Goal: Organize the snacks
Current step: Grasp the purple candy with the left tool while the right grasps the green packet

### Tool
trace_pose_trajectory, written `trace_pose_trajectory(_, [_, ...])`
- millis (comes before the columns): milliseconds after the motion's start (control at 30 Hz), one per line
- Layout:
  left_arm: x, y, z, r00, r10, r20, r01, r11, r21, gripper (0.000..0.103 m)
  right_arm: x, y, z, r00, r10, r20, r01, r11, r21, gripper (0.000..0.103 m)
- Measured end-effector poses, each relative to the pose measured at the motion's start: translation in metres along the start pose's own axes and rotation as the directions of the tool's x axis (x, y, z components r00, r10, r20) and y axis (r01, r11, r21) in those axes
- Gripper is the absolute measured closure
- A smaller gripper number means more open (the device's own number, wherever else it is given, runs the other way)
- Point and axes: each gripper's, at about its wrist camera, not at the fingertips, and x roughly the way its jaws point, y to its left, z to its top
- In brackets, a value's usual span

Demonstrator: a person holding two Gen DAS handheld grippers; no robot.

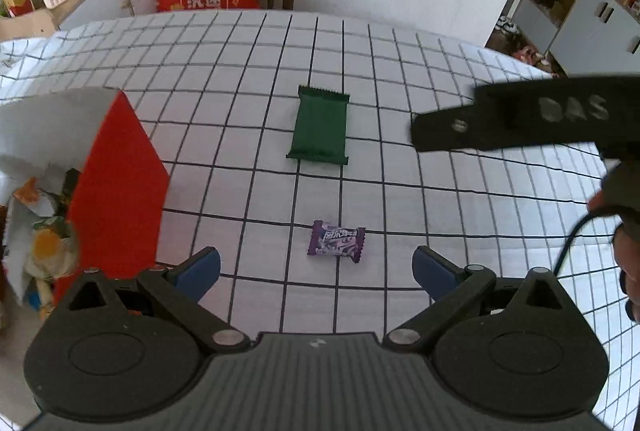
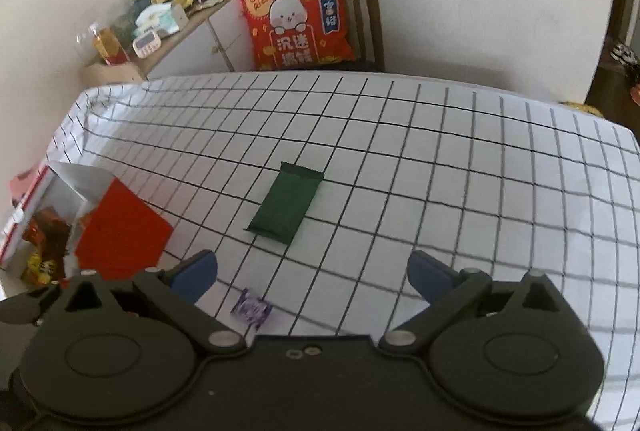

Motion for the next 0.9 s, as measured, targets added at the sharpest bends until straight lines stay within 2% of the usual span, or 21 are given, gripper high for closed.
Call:
trace_pose_trajectory(100, [0.012, -0.001, 0.003, 1.0, 0.002, -0.01, -0.002, 1.0, -0.003, 0.001, 0.021, 0.003, 0.01, 1.0, -0.009, -0.03, 0.008, 1.0, -0.027, 0.004])
trace_pose_trajectory(200, [0.019, -0.006, 0.005, 1.0, -0.014, -0.006, 0.014, 0.999, 0.037, 0.002, 0.04, 0.007, 0.019, 0.998, -0.016, -0.053, 0.014, 0.999, -0.044, 0.006])
trace_pose_trajectory(300, [0.029, -0.011, 0.006, 1.0, -0.022, -0.019, 0.024, 0.997, 0.072, 0.011, 0.058, 0.013, 0.026, 0.997, -0.028, -0.071, 0.023, 0.997, -0.07, 0.009])
trace_pose_trajectory(400, [0.038, -0.011, 0.006, 0.999, -0.035, -0.037, 0.037, 0.997, 0.061, 0.02, 0.072, 0.018, 0.029, 0.996, -0.035, -0.085, 0.027, 0.996, -0.087, 0.013])
trace_pose_trajectory(633, [0.047, -0.015, 0.0, 1.0, -0.014, -0.027, 0.016, 0.996, 0.085, 0.043, 0.1, 0.024, 0.034, 0.992, -0.034, -0.121, 0.022, 0.995, -0.1, 0.016])
trace_pose_trajectory(900, [0.053, -0.016, -0.003, 1.0, 0.007, -0.014, -0.005, 0.996, 0.085, 0.059, 0.129, 0.035, 0.041, 0.986, -0.101, -0.13, 0.088, 0.991, -0.104, 0.017])
